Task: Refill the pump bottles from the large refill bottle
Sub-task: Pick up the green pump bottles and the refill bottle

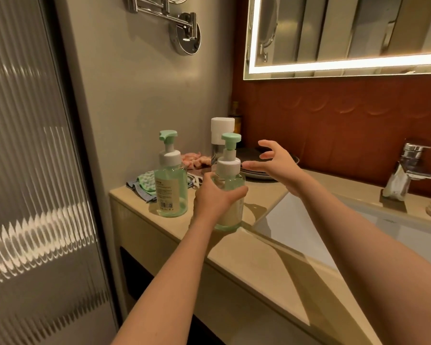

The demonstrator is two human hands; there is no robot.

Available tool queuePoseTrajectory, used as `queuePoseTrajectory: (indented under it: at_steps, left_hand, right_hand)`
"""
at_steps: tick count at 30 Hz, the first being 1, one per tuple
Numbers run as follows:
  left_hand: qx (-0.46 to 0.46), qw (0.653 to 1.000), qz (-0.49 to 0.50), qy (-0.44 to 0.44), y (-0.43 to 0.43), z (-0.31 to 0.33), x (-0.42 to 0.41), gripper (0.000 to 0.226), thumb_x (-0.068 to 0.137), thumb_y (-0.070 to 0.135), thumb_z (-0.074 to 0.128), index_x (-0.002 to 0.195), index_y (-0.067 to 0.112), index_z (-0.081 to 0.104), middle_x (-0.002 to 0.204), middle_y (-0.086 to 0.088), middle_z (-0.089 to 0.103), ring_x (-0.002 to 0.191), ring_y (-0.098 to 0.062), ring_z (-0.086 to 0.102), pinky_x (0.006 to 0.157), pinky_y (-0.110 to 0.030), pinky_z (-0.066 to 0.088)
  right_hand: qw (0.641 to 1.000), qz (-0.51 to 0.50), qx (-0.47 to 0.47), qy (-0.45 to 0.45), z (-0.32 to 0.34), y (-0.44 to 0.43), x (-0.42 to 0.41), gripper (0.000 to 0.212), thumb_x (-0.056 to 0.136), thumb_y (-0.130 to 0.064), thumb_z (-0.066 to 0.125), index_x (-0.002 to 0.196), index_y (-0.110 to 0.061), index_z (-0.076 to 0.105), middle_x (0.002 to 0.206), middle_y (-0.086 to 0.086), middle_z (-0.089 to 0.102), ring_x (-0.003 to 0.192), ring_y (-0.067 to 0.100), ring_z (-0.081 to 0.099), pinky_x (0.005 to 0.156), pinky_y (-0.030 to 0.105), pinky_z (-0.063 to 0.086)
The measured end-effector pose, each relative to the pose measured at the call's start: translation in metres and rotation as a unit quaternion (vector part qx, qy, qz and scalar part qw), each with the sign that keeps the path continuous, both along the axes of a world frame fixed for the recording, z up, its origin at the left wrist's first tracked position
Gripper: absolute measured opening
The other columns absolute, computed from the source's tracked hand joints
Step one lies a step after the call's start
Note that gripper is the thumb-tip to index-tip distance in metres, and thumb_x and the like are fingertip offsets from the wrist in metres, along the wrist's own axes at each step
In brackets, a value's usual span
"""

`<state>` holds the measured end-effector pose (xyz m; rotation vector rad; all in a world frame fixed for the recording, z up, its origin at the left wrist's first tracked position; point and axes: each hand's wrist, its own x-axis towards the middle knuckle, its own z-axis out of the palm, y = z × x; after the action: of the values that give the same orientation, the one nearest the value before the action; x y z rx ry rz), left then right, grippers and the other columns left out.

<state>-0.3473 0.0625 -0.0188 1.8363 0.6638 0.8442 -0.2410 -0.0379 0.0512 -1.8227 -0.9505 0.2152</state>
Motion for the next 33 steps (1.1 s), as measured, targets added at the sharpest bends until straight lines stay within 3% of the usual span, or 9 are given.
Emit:
queuePoseTrajectory:
  at_steps: [4,7,10,13,16,19,23,25,33]
  left_hand:
    - [0.003,1.0,0.017,0.004,-0.005,0.0,-0.001,0.074,0.069,0.042,0.078,0.127,0.021,0.037,0.123,0.0,0.055,0.114,-0.023,0.053,0.086,-0.036,0.045]
    - [0.005,0.999,0.031,0.013,-0.01,0.0,-0.005,0.075,0.07,0.043,0.077,0.129,0.022,0.036,0.123,-0.001,0.055,0.114,-0.026,0.052,0.085,-0.038,0.045]
    - [0.014,0.999,0.041,0.013,-0.012,0.0,-0.013,0.075,0.07,0.041,0.078,0.129,0.019,0.038,0.123,-0.001,0.056,0.112,-0.023,0.053,0.081,-0.033,0.043]
    - [0.025,0.998,0.062,0.009,-0.013,-0.002,-0.019,0.074,0.066,0.043,0.079,0.125,0.016,0.043,0.118,-0.002,0.061,0.106,-0.02,0.058,0.077,-0.029,0.042]
    - [0.021,0.997,0.075,0.008,-0.014,-0.003,-0.02,0.076,0.065,0.044,0.079,0.126,0.016,0.044,0.118,-0.003,0.062,0.106,-0.023,0.059,0.081,-0.032,0.046]
    - [0.021,0.997,0.075,0.009,-0.016,-0.003,-0.019,0.076,0.066,0.044,0.079,0.127,0.019,0.04,0.121,-0.003,0.059,0.108,-0.025,0.057,0.084,-0.033,0.045]
    - [0.02,0.997,0.067,0.015,-0.015,-0.003,-0.02,0.078,0.067,0.046,0.079,0.128,0.022,0.037,0.121,-0.002,0.057,0.111,-0.027,0.054,0.086,-0.035,0.045]
    - [0.016,0.997,0.067,0.019,-0.015,-0.002,-0.022,0.081,0.065,0.047,0.08,0.129,0.02,0.037,0.121,-0.003,0.057,0.111,-0.026,0.055,0.086,-0.036,0.046]
    - [0.036,0.996,0.077,0.008,-0.018,-0.004,-0.025,0.075,0.066,0.044,0.078,0.125,0.017,0.04,0.122,-0.003,0.057,0.108,-0.023,0.055,0.085,-0.037,0.048]
  right_hand:
    - [1.0,0.018,0.009,0.012,-0.016,0.01,-0.019,0.087,0.071,-0.047,0.074,0.142,-0.019,0.031,0.141,0.01,0.039,0.126,0.024,0.042,0.096,0.032,0.039]
    - [0.994,-0.056,-0.017,-0.088,-0.021,0.024,-0.034,0.104,0.051,-0.072,0.071,0.137,-0.025,0.037,0.138,0.007,0.042,0.126,0.026,0.042,0.101,0.051,0.038]
    - [0.995,-0.072,-0.005,-0.072,-0.02,0.016,-0.036,0.118,0.032,-0.081,0.066,0.134,-0.027,0.039,0.136,0.005,0.043,0.125,0.025,0.042,0.1,0.053,0.038]
    - [0.996,-0.081,0.027,-0.027,-0.023,-0.003,-0.024,0.095,0.055,-0.062,0.077,0.134,-0.023,0.04,0.137,0.006,0.044,0.124,0.024,0.044,0.102,0.049,0.039]
    - [0.997,-0.057,0.055,-0.002,-0.022,-0.012,-0.018,0.078,0.071,-0.042,0.077,0.135,-0.018,0.04,0.136,0.008,0.045,0.12,0.02,0.046,0.094,0.033,0.042]
    - [0.998,-0.013,0.062,-0.02,-0.015,0.0,-0.035,0.082,0.069,-0.049,0.076,0.136,-0.017,0.039,0.133,0.007,0.046,0.116,0.018,0.046,0.091,0.031,0.042]
    - [0.99,-0.072,-0.004,-0.124,-0.013,0.022,-0.054,0.1,0.056,-0.068,0.073,0.136,-0.021,0.036,0.135,0.007,0.044,0.123,0.026,0.044,0.099,0.05,0.041]
    - [0.989,-0.086,-0.008,-0.124,-0.015,0.021,-0.051,0.102,0.053,-0.069,0.074,0.135,-0.022,0.036,0.134,0.007,0.044,0.123,0.027,0.043,0.099,0.051,0.04]
    - [0.998,-0.034,0.06,0.009,-0.024,-0.006,-0.03,0.067,0.077,-0.036,0.073,0.133,-0.017,0.041,0.134,0.008,0.046,0.116,0.019,0.047,0.092,0.033,0.043]
